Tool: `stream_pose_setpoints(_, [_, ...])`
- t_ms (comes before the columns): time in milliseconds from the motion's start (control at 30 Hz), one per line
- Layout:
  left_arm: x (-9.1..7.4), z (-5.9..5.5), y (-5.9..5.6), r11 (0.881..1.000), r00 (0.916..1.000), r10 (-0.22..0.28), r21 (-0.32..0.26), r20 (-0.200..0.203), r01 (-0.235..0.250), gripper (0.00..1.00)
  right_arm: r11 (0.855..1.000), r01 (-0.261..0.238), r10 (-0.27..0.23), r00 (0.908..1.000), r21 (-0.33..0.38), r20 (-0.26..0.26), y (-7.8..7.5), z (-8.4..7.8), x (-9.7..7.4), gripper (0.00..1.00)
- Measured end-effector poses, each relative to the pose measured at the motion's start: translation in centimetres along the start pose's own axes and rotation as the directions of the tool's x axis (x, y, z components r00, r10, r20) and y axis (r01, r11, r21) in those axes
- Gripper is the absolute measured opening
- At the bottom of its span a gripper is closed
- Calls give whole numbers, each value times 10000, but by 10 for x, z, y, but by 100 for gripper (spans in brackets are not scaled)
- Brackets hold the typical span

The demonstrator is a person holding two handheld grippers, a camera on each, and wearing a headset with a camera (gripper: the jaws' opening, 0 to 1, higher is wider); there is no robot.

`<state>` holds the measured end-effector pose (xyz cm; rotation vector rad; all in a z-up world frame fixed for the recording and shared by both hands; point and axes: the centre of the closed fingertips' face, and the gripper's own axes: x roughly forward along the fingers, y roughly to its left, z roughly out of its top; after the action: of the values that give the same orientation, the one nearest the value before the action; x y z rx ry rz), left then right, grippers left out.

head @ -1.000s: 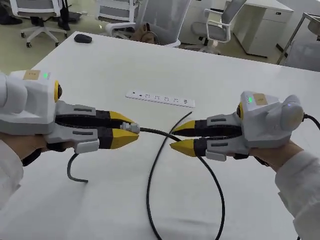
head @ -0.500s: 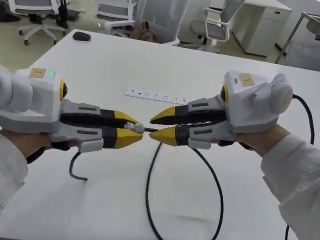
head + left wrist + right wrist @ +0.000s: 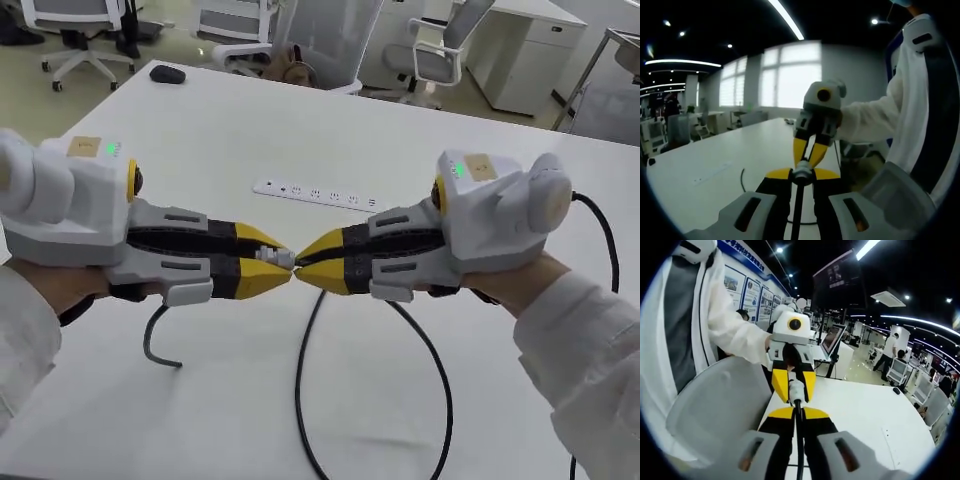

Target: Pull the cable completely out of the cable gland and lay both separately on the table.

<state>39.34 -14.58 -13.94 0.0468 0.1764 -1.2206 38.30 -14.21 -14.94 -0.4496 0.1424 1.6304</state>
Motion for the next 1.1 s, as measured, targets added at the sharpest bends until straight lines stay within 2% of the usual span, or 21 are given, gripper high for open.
stream_pose_setpoints(567, [-18, -6, 2, 10000, 9998, 27, 37, -199, -26, 17, 9991, 273, -270, 9996, 329, -107, 1, -10, 0, 3])
stream_pose_setpoints(767, [-28, -6, 2, 9999, 9998, 88, 78, -205, -86, 17, 9969, 521, -505, 9983, 593, -288, 1, -24, -5, 3])
stream_pose_setpoints(900, [-33, -7, 3, 9999, 9999, 108, 9, -132, -108, 17, 9924, 843, -780, 9943, 894, -721, 1, -43, -9, 3])
stream_pose_setpoints(1100, [-34, -4, 2, 9998, 10000, 12, -194, 21, -12, 17, 9859, 1214, -1117, 9899, 1155, -872, 8, -51, -14, 3])
